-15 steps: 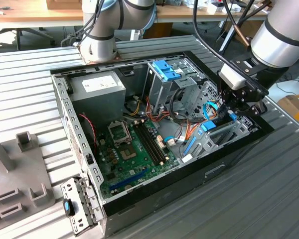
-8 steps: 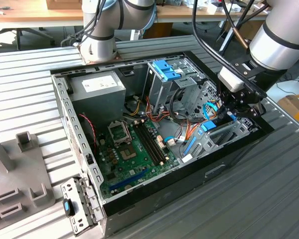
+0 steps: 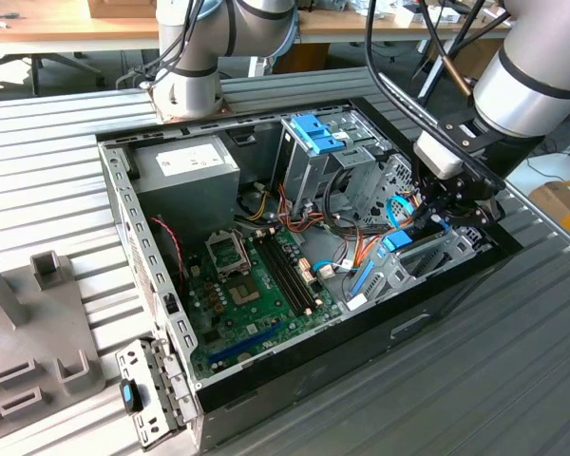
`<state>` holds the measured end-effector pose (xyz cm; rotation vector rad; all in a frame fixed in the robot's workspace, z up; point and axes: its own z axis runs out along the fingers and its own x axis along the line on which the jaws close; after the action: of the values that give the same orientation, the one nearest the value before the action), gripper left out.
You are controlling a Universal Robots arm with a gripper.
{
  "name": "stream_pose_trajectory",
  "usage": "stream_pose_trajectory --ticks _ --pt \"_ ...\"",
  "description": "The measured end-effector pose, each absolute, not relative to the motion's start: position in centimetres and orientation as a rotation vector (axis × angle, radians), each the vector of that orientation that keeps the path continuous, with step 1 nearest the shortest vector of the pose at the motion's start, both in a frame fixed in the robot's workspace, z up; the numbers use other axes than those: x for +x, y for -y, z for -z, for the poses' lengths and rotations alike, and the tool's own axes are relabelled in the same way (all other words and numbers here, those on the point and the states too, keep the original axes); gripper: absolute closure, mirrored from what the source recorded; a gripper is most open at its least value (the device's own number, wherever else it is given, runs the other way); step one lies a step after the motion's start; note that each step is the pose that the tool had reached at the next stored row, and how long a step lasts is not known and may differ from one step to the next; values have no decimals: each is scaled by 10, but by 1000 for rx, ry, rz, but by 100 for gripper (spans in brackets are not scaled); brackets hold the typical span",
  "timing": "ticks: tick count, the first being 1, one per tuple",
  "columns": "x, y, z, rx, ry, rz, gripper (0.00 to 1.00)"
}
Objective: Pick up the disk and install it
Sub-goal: 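Insert the second disk wire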
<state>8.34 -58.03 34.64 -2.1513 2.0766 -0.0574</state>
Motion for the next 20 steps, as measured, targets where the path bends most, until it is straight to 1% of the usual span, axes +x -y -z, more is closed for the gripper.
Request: stream_pose_trajectory --ticks 20 --pt "84 582 -344 -2145 -2083 58 84"
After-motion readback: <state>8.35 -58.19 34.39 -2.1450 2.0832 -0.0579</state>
